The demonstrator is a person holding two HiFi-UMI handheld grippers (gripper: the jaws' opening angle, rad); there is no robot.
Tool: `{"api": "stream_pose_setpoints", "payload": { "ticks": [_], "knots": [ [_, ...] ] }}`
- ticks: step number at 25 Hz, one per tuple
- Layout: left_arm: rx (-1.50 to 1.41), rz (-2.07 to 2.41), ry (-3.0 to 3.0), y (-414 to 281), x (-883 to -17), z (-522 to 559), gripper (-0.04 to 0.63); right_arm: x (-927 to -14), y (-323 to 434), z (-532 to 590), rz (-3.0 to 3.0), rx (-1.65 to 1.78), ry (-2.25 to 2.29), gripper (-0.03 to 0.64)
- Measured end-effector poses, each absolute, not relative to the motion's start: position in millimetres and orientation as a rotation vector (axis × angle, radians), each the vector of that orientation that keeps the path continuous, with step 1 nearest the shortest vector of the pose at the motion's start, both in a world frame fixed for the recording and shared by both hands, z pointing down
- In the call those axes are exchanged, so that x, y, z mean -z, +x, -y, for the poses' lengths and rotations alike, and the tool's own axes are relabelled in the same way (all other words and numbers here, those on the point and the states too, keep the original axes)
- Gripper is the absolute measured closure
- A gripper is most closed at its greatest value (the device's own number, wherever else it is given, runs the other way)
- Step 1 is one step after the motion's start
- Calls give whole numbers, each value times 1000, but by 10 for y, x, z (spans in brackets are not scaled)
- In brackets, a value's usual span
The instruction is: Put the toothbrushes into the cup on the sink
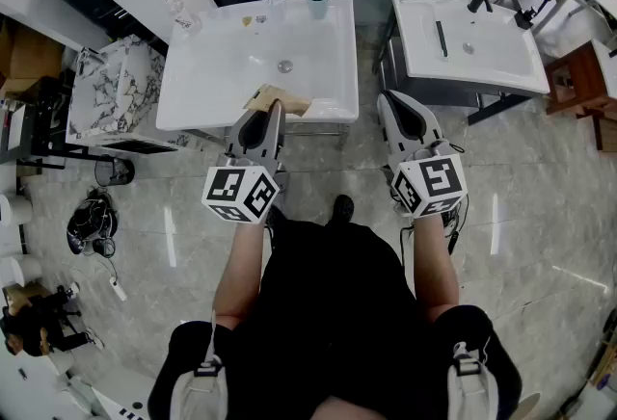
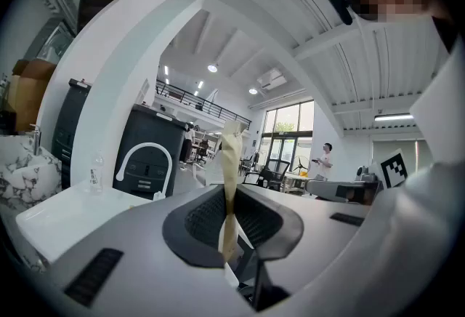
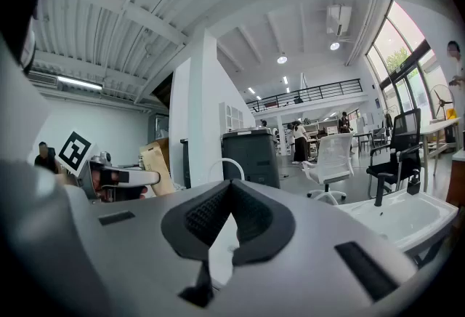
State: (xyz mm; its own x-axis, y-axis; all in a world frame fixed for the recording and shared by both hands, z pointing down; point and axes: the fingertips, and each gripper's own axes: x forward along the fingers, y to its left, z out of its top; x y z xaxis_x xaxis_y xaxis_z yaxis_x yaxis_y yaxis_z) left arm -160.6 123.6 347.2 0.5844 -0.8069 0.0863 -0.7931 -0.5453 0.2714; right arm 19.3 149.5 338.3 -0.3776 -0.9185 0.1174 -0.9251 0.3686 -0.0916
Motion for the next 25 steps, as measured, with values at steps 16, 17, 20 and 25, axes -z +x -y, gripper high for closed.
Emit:
{"api": "stream_pose_setpoints", "payload": {
  "ticks": [16, 17, 20, 25],
  "knots": [
    [70, 1313, 2548, -1421, -3406, -1262, 551, -3342, 316, -1599, 2628, -232, 1731, 584],
    [70, 1315, 2548, -1399, -3406, -1265, 551, -3350, 328, -1608, 2626, -223, 1722, 584],
    [69, 1323, 2543, -1339, -3413, -1282, 551, -3410, 387, -1627, 2617, -237, 1713, 584],
    [58, 1348, 2517, -1266, -3450, -1318, 551, -3519, 497, -1651, 2614, -291, 1696, 584]
  ]
}}
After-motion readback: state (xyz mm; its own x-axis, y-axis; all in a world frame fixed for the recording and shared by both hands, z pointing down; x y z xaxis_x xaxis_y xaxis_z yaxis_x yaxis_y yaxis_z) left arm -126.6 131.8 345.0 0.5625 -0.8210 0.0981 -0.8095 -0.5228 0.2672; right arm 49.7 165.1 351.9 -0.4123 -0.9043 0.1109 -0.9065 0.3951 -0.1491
